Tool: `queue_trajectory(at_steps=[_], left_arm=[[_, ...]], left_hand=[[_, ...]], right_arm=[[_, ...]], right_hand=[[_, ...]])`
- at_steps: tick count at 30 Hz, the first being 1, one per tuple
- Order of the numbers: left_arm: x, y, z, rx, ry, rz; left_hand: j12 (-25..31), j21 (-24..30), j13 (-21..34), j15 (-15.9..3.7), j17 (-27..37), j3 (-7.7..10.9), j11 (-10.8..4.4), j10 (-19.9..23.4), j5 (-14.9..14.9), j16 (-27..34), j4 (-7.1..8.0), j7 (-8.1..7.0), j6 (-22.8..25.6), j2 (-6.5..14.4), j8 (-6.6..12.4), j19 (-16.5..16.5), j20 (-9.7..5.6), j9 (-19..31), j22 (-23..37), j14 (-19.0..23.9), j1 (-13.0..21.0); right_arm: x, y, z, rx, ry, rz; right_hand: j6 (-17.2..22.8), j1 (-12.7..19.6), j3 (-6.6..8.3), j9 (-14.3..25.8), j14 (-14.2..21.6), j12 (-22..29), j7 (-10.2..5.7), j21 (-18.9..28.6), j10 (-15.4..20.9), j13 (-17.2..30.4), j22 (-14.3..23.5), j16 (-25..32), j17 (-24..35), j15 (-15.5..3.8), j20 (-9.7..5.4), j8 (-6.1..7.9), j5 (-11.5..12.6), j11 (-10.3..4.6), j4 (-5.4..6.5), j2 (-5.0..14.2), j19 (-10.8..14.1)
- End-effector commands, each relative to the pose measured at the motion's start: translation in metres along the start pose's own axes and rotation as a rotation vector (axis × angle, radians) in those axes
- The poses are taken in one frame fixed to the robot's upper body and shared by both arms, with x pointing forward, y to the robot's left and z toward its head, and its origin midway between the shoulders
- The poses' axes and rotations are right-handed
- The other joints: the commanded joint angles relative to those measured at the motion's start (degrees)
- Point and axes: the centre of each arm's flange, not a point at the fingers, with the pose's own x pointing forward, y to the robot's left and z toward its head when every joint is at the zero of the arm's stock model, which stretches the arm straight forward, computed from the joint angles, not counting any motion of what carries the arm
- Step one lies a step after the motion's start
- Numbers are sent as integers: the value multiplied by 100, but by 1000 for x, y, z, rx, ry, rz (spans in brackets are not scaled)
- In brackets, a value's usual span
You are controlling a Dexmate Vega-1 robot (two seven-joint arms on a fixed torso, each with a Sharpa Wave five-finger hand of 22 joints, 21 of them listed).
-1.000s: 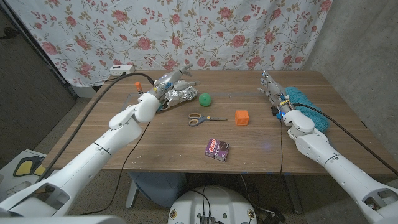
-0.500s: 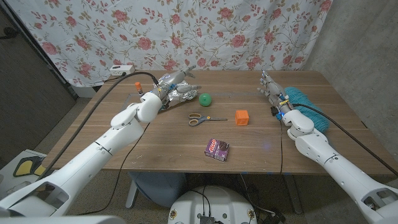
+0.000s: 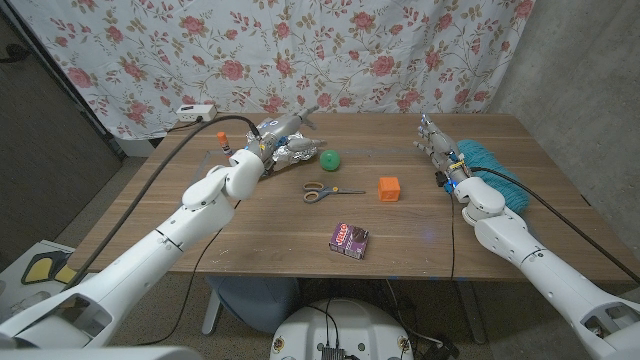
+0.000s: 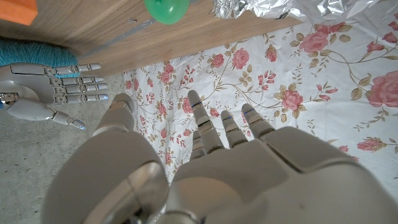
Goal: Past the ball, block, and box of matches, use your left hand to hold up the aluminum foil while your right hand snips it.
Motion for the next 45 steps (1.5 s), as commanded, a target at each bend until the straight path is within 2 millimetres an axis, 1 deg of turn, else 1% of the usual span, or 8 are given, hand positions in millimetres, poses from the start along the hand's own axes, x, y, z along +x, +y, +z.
queue_trajectory(at_steps=[1,5,9,11,15,19,22,45], left_arm=[[4,-1,9,15,-13,-10],[10,-3,13,23,2,-44],[12,-4,16,29,0,-73],[13,-5,18,39,4,-96],[14,-6,21,50,4,-104],[14,-4,25,67,15,-126],[16,-2,29,79,22,-166],[18,-9,36,139,11,-215]], left_hand=[[39,29,23,78,8,66,29,127,4,41,-36,-9,-62,40,-11,47,43,18,19,140,173],[82,38,13,122,4,85,119,349,-5,52,-31,-61,-140,32,-38,97,56,17,19,247,243],[-16,16,6,110,3,131,16,223,-6,-4,-32,-67,-378,60,-94,47,139,17,23,178,346],[-90,-6,26,147,6,158,-109,100,-14,-49,-20,-74,-567,86,-114,-24,200,17,26,88,401],[-99,-3,56,33,10,199,-217,120,-14,-63,-24,-76,-694,126,-103,-43,223,17,27,49,481],[-141,-1,71,45,11,204,-209,46,-19,-68,-33,-61,-819,103,-118,-48,248,17,27,34,518],[-239,-21,104,150,16,205,-120,-133,-27,-108,-17,-21,-1086,74,-129,-137,316,17,30,-110,560],[-301,-19,218,106,22,330,-237,-278,-3,-113,-46,25,-1461,216,-101,-250,343,21,31,-254,800]], right_arm=[[-1,1,-5,15,5,-4],[0,2,-8,28,10,-4],[0,3,-8,21,8,5],[0,4,-9,25,12,1],[-1,4,-9,26,8,0],[-1,4,-9,20,9,2],[-1,6,-10,21,8,1],[1,6,-8,2,0,8]], right_hand=[[-88,80,40,10,-18,30,-10,37,-20,8,9,23,4,16,13,-20,-4,-32,-21,0,-32],[-251,111,60,10,-3,31,17,45,-18,8,10,30,2,14,7,-72,-16,-33,-33,-1,-18],[-232,123,69,10,-4,37,1,50,-3,7,11,30,2,9,4,-57,-20,-34,-37,1,-5],[-220,128,73,10,-6,35,-7,51,-7,7,11,29,1,10,5,-50,-22,-33,-39,1,-1],[-213,136,79,10,-9,39,-15,52,2,7,11,28,1,9,6,-44,-25,-41,-42,2,2],[-203,148,87,10,-13,37,-24,52,-2,7,11,27,1,11,9,-37,-27,-47,-45,4,1],[-205,159,94,10,-21,34,-25,51,-9,7,11,24,0,15,10,-36,-29,-52,-50,6,0],[-255,394,207,10,-59,16,-47,32,-68,6,8,16,2,26,12,-21,-27,-71,-149,26,-49]])
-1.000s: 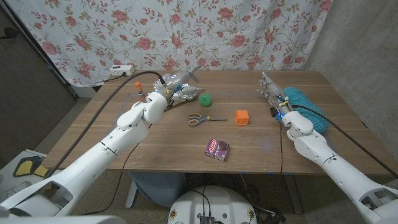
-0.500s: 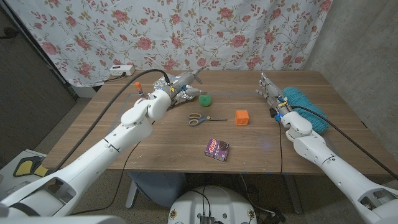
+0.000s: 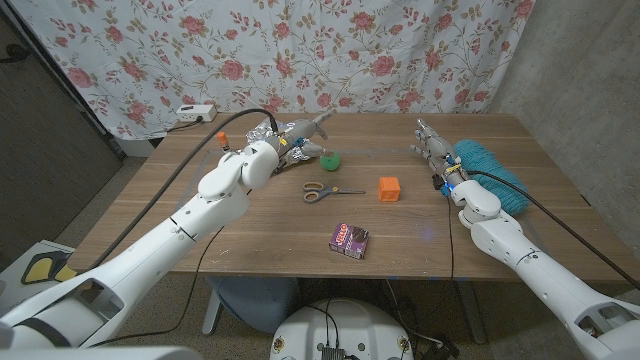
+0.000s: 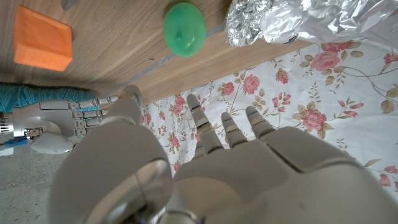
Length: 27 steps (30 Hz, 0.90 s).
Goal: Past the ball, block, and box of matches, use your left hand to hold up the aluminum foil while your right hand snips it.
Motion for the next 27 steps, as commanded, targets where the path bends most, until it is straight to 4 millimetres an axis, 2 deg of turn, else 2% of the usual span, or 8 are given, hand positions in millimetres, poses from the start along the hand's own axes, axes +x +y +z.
queue_trajectory(at_steps=[1,27], left_arm=[[0,-4,5,36,-10,-9],[-3,-19,22,182,-40,20]], left_hand=[[-35,2,30,2,22,83,-1,-60,25,-18,-20,32,-527,18,15,-51,26,19,16,-47,107],[51,38,129,-76,19,225,-42,33,58,-9,-68,-4,-429,103,106,7,35,19,16,-6,419]], right_arm=[[1,0,2,-6,-7,1],[1,-2,4,-4,-6,-1]], right_hand=[[-23,91,35,10,-39,18,-1,8,-4,6,9,16,2,2,12,26,-6,-9,-39,-11,-50],[-22,216,95,10,-41,20,-22,9,-15,6,9,21,2,-7,11,38,-15,-10,-64,-26,-65]])
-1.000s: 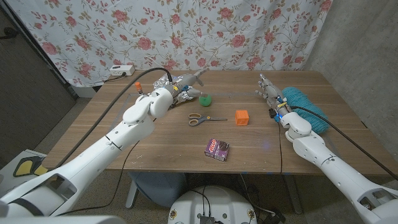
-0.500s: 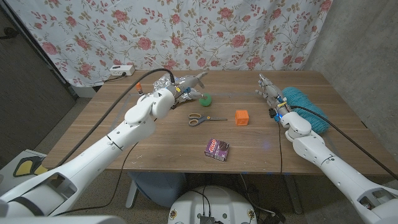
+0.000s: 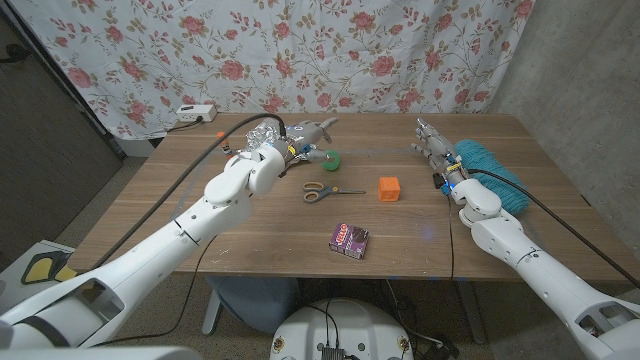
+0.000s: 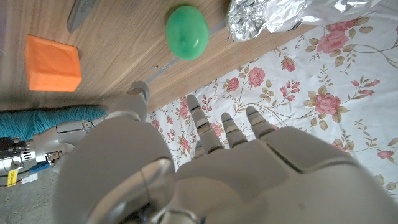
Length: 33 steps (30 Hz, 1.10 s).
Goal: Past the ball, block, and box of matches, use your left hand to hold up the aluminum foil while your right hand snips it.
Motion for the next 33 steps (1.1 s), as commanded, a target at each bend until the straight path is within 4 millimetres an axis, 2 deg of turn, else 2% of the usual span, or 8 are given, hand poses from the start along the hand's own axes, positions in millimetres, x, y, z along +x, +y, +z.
queue_trajectory(at_steps=[1,8,11,28,33], left_arm=[[-2,-7,7,44,-9,1],[-3,-12,7,30,-18,-5],[-4,-12,8,24,-29,3],[-5,-14,10,32,-40,-46],[-5,-13,14,44,-44,-41]], left_hand=[[22,39,23,-17,20,65,-34,30,31,-9,1,-11,-429,23,28,20,44,19,17,13,93],[44,48,49,-27,19,86,-36,43,34,-7,1,-24,-402,23,40,45,36,19,18,32,155],[78,64,67,-97,16,116,-35,128,39,15,-4,-7,-383,26,48,93,-10,18,17,88,236],[80,53,103,-75,13,143,-34,144,42,0,7,-10,-341,-8,59,73,-4,17,19,50,321],[87,36,122,-89,14,154,-35,157,39,-5,16,-48,-291,-14,73,28,63,15,21,39,353]], right_arm=[[0,-1,0,4,2,-4],[-1,0,-1,7,4,-5],[-1,0,0,1,-2,-1],[-2,1,-1,7,-2,-5],[-2,1,0,7,-2,-6]], right_hand=[[-24,70,36,10,-41,18,-22,9,-20,6,9,21,2,-4,-10,38,-16,-14,-2,2,-44],[-18,87,47,10,-45,16,-46,11,-30,6,9,22,3,10,-10,41,-19,-17,2,-4,-44],[-16,92,51,10,-44,16,-47,11,-31,6,10,23,4,14,-10,42,-20,-19,4,-5,-45],[-13,116,71,11,-44,23,-67,13,-23,6,10,27,6,9,-9,44,-24,-8,17,-9,-49],[-15,122,77,11,-48,24,-71,14,-22,6,10,26,6,-1,-10,43,-25,-15,20,-11,-49]])
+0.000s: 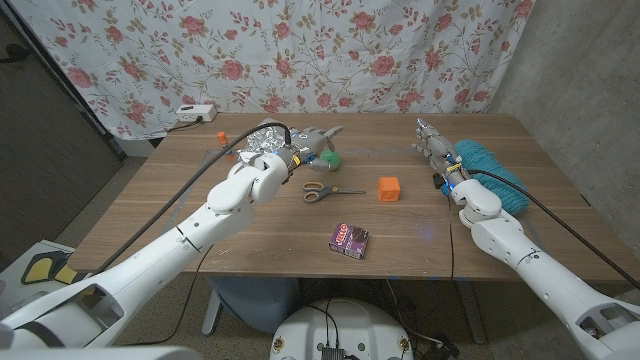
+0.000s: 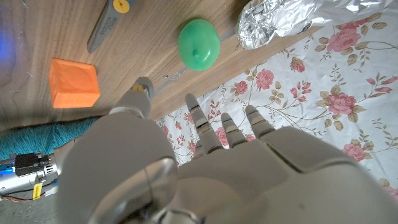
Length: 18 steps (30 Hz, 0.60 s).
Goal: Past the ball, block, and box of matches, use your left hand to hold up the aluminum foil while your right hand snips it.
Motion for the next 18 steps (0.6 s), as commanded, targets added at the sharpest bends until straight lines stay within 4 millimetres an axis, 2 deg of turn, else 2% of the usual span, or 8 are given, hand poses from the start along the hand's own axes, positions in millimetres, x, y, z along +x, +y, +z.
queue_trajectory(at_steps=[1,18], left_arm=[[-1,1,4,11,-13,-8],[-8,-8,4,35,-21,51]], left_hand=[[26,13,24,-21,15,61,6,75,39,-6,1,-49,-291,1,34,-23,72,15,22,-35,86],[144,36,100,-125,25,23,5,299,-8,36,57,-74,-35,-77,88,21,46,9,25,102,40]], right_arm=[[0,0,0,3,-3,-3],[-1,-3,4,-1,-5,-9]], right_hand=[[-25,56,47,11,-46,23,-20,14,-24,6,10,28,6,3,32,22,-2,-13,-12,12,-9],[-23,82,71,11,-50,27,-19,13,-21,6,10,29,8,3,33,23,-2,-15,-2,11,-17]])
